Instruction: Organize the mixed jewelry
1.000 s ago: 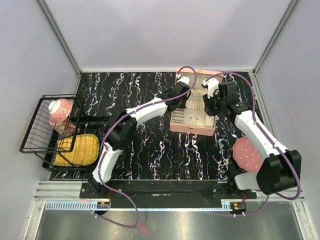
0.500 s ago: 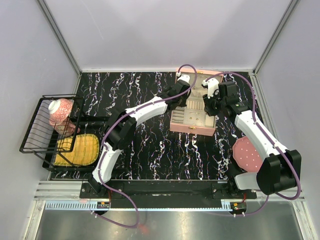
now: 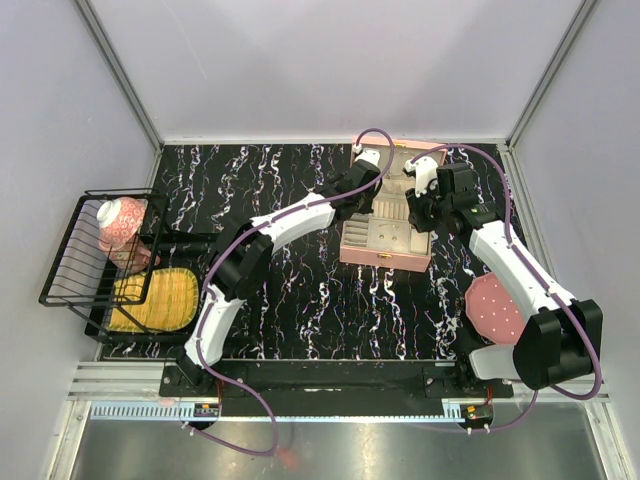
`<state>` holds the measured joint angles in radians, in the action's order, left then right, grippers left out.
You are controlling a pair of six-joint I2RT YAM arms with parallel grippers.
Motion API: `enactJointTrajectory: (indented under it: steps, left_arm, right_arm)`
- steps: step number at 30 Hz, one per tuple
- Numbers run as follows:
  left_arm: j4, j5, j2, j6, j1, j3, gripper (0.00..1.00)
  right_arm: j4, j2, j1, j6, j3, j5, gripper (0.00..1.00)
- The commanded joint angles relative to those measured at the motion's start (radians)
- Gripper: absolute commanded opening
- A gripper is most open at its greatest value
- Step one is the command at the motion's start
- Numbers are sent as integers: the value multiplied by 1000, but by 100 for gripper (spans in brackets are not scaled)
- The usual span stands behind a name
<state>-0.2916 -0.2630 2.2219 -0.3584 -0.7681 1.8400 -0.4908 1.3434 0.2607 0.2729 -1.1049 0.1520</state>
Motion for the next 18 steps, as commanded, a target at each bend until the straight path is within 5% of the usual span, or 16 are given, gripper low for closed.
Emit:
enactJointTrajectory:
  steps: [1, 18]
  left_arm:
    - [32, -16, -16, 1, 3, 31, 21]
    - [26, -15, -14, -8, 3, 7, 20]
  right_arm:
    - [29, 0, -2, 3, 2, 23, 31]
    - [32, 3, -3, 3, 0, 24, 31]
